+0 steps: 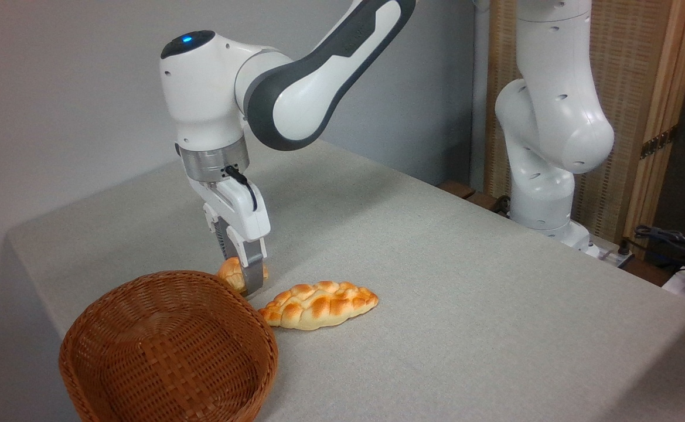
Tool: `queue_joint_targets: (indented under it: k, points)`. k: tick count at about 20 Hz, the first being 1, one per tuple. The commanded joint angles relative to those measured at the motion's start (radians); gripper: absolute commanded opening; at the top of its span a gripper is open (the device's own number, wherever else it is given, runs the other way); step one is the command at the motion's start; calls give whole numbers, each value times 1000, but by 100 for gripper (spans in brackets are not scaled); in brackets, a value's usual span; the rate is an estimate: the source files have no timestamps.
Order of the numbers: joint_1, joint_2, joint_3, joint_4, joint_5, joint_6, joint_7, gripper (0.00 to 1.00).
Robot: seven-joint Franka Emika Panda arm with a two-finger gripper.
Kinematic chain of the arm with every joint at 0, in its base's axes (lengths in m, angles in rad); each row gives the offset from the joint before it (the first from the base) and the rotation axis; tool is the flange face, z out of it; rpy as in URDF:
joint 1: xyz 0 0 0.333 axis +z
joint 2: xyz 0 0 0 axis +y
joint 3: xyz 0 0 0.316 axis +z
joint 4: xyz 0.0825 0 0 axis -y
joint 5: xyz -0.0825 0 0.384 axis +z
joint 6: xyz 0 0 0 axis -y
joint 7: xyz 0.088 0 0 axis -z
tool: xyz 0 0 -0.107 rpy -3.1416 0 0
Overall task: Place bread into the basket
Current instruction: 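Close the gripper on the round roll and lift it up, then carry the roll over the wicker basket and open the gripper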
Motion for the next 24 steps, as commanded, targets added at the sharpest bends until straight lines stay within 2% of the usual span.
queue_joint_targets:
  k: [1, 11, 17, 20, 23, 24]
  points:
    - [-4, -6, 2, 2, -10, -2, -1, 34]
    - [-1, -70, 6, 34, -20, -154, 4, 35]
    - [25, -77, 16, 119, -50, -136, 5, 37]
    - [28, -74, 45, 128, -81, -58, 5, 38]
    - [28, -63, 52, 128, -76, 57, 4, 48]
    - [28, -55, 52, 128, -76, 83, 4, 63]
